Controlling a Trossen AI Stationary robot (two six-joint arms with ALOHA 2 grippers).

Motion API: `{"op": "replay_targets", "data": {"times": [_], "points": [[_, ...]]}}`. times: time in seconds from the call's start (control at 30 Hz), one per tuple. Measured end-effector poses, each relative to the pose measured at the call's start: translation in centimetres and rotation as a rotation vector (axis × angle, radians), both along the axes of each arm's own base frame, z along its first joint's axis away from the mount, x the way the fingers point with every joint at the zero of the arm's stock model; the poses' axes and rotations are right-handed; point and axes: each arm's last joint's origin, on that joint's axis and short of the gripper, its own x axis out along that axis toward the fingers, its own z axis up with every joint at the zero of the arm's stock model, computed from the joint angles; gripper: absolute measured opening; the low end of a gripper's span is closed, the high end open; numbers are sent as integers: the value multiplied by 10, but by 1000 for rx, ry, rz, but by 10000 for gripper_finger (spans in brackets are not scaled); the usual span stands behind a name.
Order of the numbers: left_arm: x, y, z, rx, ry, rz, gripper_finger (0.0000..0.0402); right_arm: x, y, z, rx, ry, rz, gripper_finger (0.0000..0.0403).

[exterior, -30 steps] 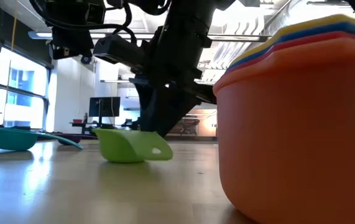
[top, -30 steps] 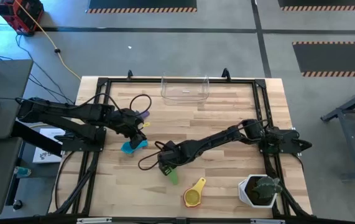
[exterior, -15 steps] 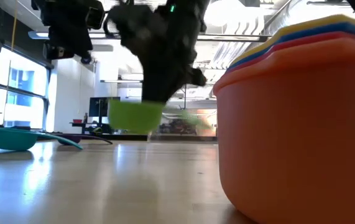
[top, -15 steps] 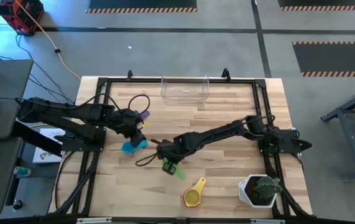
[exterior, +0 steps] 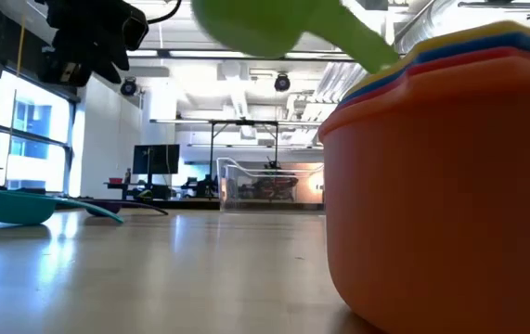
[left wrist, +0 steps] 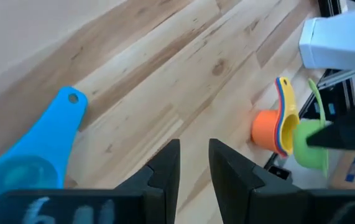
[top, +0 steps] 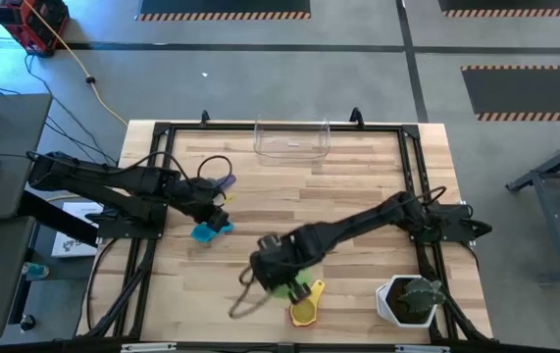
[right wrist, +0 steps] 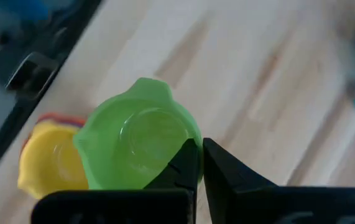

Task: Nest measuring cups in basket
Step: Stack the green measuring cup on the yellow measuring cup

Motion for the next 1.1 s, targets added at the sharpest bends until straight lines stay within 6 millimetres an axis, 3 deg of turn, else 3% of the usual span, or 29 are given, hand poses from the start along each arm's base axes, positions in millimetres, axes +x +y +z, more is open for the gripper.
{"op": "replay_targets", "data": {"times": [0.17, 0.37, 0.7, 1.1], "points": [[0, -3, 0, -48, 11, 52, 76, -13, 32, -3, -88, -52, 300, 1], [0, -3, 0, -76, 18, 87, 76, -28, 59, -15, -131, -45, 453, 1], [0, -3, 0, -77, 19, 86, 76, -38, 69, -35, -152, 14, 463, 1], [0, -3, 0, -77, 19, 84, 76, -37, 71, -34, -153, -12, 474, 17]]}}
